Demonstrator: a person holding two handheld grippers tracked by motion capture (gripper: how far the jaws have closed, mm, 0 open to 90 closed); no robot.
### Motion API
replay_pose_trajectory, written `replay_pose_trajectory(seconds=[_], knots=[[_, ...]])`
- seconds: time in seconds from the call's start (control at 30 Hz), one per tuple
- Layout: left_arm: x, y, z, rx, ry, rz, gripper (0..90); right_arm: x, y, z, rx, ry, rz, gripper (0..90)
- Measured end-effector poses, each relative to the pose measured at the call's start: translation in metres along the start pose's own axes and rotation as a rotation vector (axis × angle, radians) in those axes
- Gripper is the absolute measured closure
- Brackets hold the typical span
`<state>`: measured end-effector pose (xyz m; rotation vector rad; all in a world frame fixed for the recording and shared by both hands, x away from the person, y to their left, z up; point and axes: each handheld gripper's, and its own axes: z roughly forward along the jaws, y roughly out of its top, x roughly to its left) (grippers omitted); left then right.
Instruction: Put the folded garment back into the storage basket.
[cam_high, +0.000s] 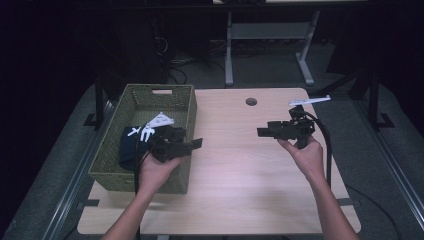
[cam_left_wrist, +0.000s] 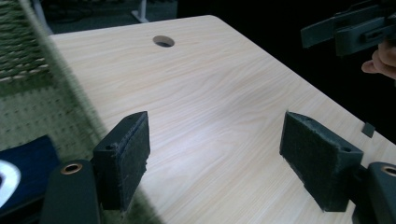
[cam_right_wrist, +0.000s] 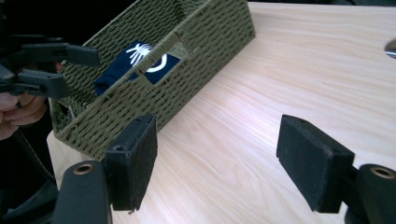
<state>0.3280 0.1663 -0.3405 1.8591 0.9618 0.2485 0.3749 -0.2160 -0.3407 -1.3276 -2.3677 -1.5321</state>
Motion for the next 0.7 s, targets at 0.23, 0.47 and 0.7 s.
replay_pose_trajectory(seconds=[0.23,0.47,0.7], knots=[[-0.024,-0.002,0.017,0.009,-0.054,0.018,23.9,-0.011,-0.02,-0.014,-0.004,-0.025,0.031,27.9],[-0.041,-0.007,0.031,0.03,-0.082,0.028,23.6,-0.022,-0.037,-0.028,-0.014,-0.043,0.051,27.2],[-0.063,-0.015,0.043,0.036,-0.135,0.06,23.4,-0.026,-0.057,-0.039,-0.03,-0.042,0.057,24.0]])
